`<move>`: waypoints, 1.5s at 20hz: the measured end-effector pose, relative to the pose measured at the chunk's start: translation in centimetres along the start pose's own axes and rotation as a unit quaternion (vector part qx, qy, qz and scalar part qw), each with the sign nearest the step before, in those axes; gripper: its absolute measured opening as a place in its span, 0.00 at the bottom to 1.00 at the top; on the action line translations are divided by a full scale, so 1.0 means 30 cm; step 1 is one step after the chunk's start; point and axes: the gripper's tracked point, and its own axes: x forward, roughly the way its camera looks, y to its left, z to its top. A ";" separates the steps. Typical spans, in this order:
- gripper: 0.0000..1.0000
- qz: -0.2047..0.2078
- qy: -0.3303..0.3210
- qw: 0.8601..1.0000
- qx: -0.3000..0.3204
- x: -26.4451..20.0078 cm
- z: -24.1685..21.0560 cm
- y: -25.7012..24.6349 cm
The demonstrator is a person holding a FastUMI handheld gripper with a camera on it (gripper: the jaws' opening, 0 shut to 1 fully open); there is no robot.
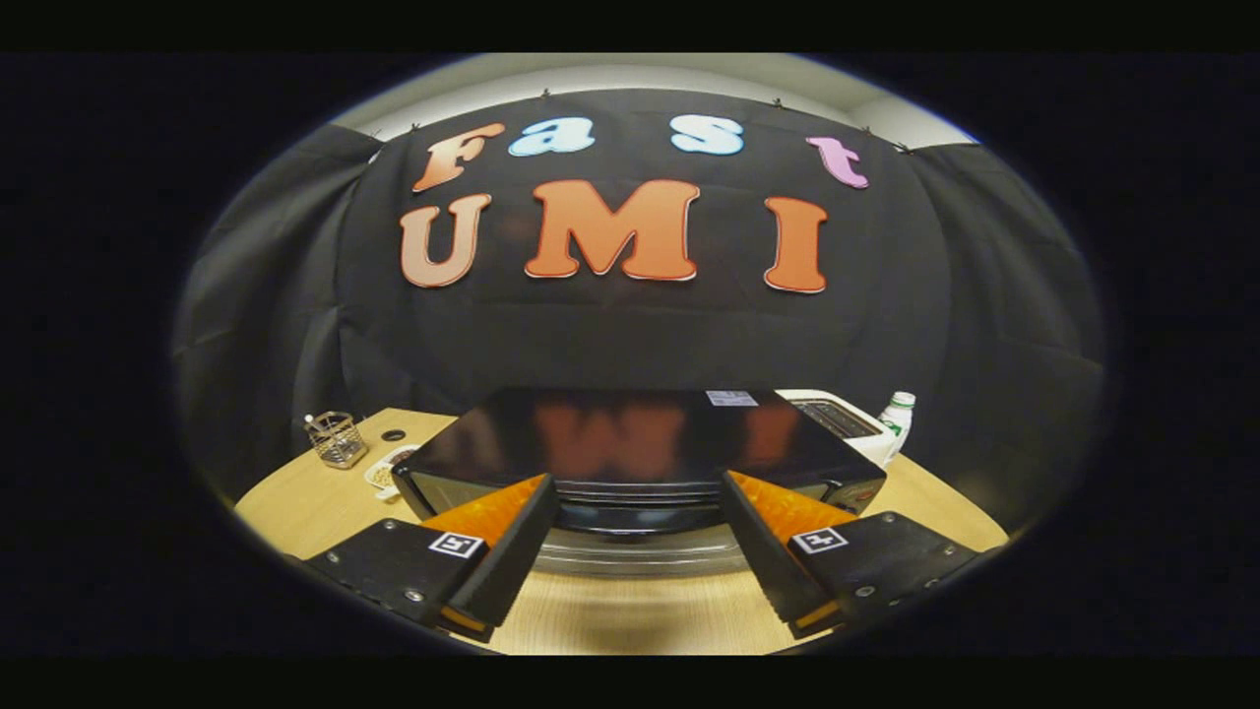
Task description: Open the toaster oven, put the food inside, and close the toaster oven door.
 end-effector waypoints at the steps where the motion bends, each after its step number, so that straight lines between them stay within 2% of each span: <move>1: 0.99 0.004 0.002 1.000 0.015 -0.002 -0.004 0.000; 8: 0.99 0.025 0.007 1.000 0.010 -0.082 -0.041 0.001; 19: 0.97 0.047 0.030 0.998 0.009 -0.295 -0.246 -0.016; 24: 0.97 0.049 0.053 0.997 -0.020 -0.341 -0.342 -0.020; 30: 0.98 0.033 0.092 0.993 -0.065 -0.373 -0.449 -0.028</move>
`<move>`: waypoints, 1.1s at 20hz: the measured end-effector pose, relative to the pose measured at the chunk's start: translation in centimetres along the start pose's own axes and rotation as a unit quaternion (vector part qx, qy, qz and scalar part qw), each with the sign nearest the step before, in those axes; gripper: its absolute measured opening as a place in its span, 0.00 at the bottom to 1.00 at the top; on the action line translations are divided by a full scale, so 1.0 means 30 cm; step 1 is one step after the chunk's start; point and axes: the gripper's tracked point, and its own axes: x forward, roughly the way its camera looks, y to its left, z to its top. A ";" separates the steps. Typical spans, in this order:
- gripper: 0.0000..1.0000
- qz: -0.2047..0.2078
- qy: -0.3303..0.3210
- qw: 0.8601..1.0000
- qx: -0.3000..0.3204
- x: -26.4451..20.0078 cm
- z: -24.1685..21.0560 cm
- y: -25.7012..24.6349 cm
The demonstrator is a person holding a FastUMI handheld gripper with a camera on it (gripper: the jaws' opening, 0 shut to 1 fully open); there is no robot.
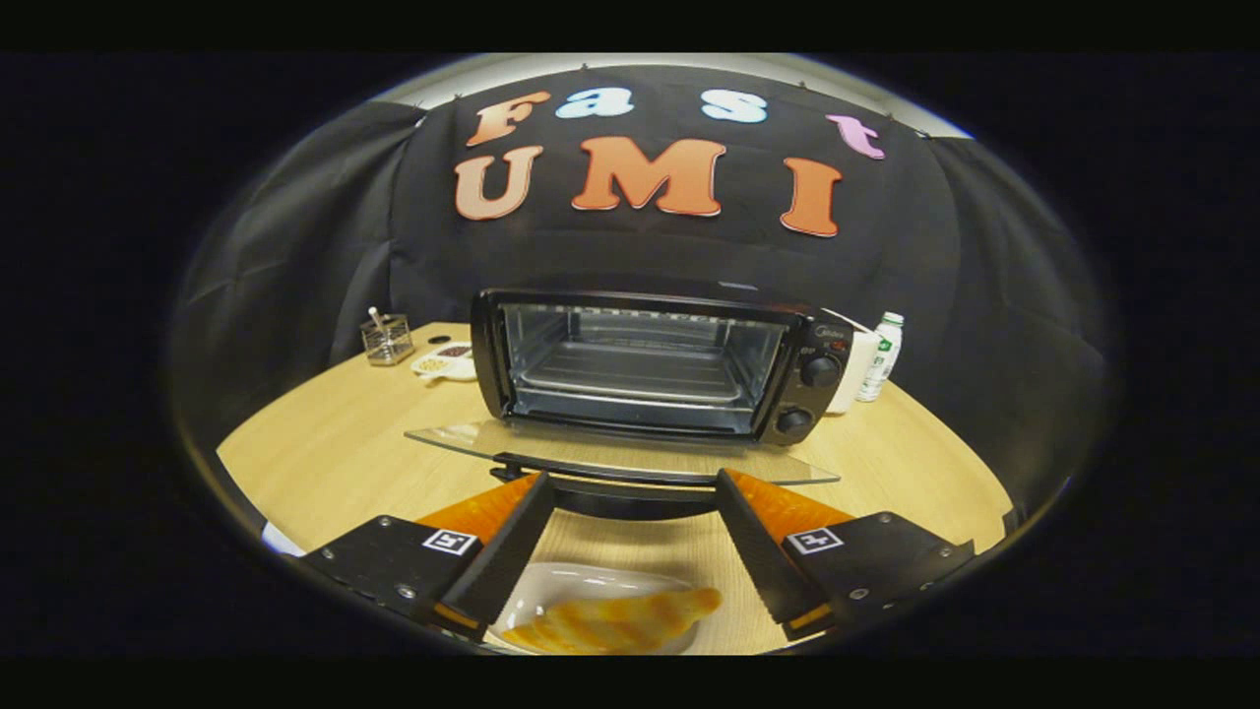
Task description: Open the toaster oven, put the food inside, and close the toaster oven door.
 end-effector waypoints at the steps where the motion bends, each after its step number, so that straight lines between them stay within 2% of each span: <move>1: 0.98 -0.002 0.006 1.000 -0.004 -0.001 -0.012 0.002; 10: 0.98 -0.010 0.045 0.998 0.034 0.006 -0.099 -0.032; 14: 0.98 -0.015 0.075 0.997 0.026 0.011 -0.168 -0.019; 17: 0.99 -0.003 0.103 0.993 0.064 0.042 -0.231 -0.005; 22: 0.98 0.000 0.058 0.993 0.102 -0.015 -0.136 -0.022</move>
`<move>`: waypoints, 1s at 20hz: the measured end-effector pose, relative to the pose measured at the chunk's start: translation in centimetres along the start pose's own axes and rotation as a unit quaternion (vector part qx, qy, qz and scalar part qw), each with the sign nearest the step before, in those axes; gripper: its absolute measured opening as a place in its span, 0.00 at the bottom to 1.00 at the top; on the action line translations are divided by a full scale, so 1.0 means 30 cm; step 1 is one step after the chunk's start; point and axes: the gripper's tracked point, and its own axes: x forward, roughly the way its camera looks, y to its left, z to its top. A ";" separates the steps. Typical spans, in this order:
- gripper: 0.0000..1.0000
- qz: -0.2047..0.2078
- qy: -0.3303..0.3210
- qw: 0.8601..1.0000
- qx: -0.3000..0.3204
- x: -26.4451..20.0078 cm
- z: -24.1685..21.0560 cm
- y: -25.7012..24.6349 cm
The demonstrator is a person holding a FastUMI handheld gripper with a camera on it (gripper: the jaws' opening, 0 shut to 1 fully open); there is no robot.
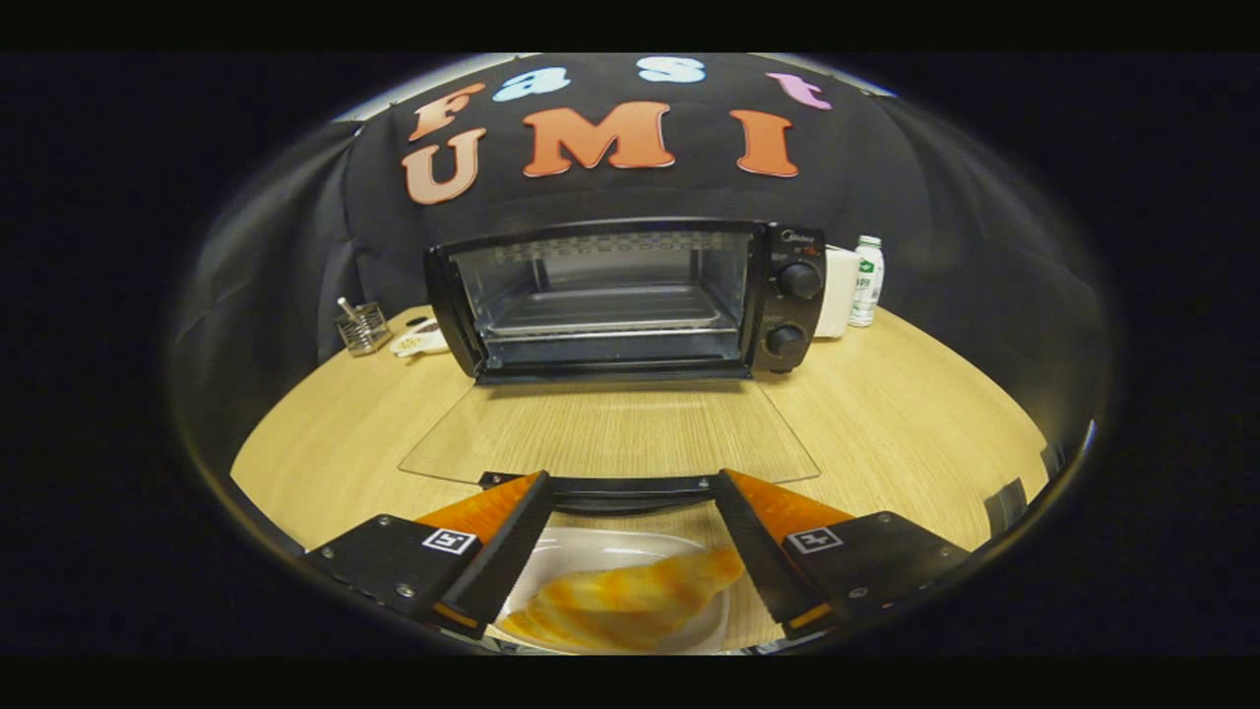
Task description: Open the toaster oven, put the food inside, and close the toaster oven door.
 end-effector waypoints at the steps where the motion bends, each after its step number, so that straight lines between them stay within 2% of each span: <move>1: 0.99 -0.005 -0.004 1.000 0.002 -0.016 -0.001 -0.006; 8: 0.99 -0.068 -0.059 0.995 0.034 -0.164 0.020 -0.042; 13: 0.98 -0.114 -0.088 0.988 0.061 -0.238 -0.056 -0.003; 20: 0.98 -0.177 -0.086 0.978 0.063 -0.252 -0.181 0.026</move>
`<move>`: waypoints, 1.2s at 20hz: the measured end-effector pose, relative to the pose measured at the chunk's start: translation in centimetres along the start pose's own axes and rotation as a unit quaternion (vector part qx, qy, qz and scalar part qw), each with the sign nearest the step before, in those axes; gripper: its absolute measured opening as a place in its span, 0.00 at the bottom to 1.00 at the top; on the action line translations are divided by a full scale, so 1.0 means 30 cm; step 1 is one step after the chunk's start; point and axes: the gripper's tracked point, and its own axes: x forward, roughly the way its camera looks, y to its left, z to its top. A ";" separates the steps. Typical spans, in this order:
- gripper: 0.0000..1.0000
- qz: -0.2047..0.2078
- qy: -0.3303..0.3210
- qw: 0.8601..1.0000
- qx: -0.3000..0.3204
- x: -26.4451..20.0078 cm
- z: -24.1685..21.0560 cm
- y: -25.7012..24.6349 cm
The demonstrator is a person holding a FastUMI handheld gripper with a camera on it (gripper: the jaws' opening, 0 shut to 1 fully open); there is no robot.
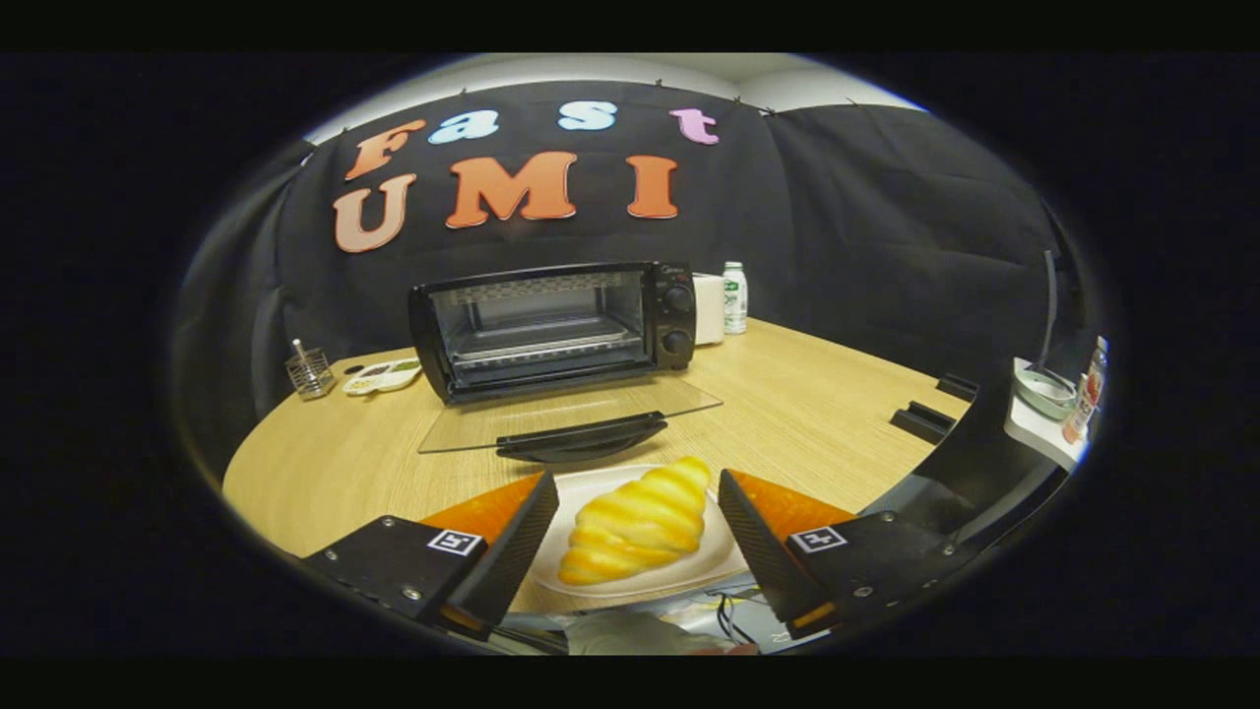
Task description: Open the toaster oven, put the food inside, and close the toaster oven door.
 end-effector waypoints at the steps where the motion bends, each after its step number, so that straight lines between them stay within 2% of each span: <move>1: 0.98 -0.005 0.003 1.000 0.002 -0.002 -0.019 0.003; 4: 0.98 -0.003 0.015 1.000 0.003 0.001 -0.071 0.037; 8: 0.98 -0.023 0.024 0.999 -0.027 0.031 -0.108 0.028; 12: 0.98 -0.020 0.052 0.998 -0.006 0.047 -0.161 0.025; 15: 1.00 -0.019 0.045 0.999 -0.011 0.042 -0.155 0.023; 16: 0.99 -0.017 0.044 0.999 -0.005 0.043 -0.141 0.022; 17: 0.93 -0.015 0.041 0.999 -0.002 0.038 -0.135 0.019; 21: 0.86 -0.002 0.009 1.000 -0.006 0.001 -0.034 0.013; 24: 0.86 0.017 -0.016 1.000 -0.002 -0.016 0.063 0.016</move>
